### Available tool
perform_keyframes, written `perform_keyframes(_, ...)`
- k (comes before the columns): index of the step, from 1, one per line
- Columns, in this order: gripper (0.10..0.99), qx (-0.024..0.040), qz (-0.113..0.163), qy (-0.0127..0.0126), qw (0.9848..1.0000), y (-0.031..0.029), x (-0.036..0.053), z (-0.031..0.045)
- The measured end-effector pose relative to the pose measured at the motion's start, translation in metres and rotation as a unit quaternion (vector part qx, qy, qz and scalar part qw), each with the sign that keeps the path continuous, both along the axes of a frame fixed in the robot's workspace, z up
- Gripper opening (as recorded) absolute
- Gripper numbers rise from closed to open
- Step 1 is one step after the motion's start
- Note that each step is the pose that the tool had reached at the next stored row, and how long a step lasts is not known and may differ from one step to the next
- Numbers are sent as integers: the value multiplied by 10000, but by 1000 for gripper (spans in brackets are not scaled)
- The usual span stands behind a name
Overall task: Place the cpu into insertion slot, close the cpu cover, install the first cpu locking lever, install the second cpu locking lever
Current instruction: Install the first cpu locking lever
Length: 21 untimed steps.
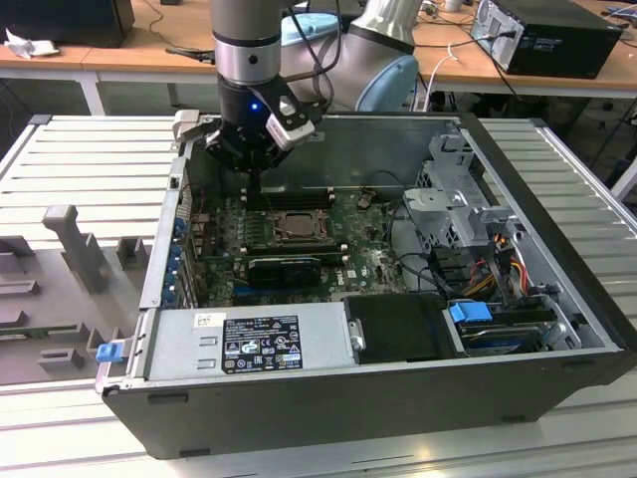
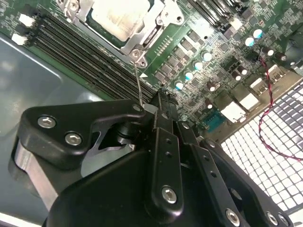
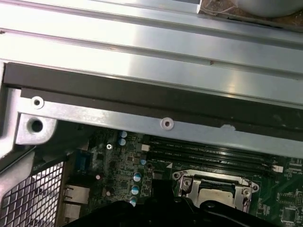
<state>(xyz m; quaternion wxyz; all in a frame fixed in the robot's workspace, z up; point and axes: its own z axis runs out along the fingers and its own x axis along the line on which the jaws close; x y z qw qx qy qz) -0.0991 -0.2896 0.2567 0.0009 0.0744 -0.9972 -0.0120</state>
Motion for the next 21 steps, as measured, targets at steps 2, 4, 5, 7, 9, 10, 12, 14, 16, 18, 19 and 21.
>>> perform_keyframes(2,106,0,0,0,10000,0,39,0)
perform_keyframes(4,106,-2,0,0,10000,0,88,0)
perform_keyframes(5,106,-2,0,0,10000,0,145,-1)
perform_keyframes(7,106,-2,-1,4,10000,0,219,-2)
perform_keyframes(9,106,-1,0,12,10000,0,299,-4)
perform_keyframes(10,106,-2,0,28,10000,0,435,-5)
perform_keyframes(12,106,23,1,32,10000,-1,494,-5)
perform_keyframes(14,106,226,-4,30,9997,-3,512,-7)
perform_keyframes(16,106,310,-62,28,9995,-8,528,-47)
perform_keyframes(18,106,312,-196,25,9993,-8,541,-98)
perform_keyframes(19,106,316,-227,24,9992,-8,546,-114)
perform_keyframes(21,106,322,-244,23,9992,-8,552,-157)
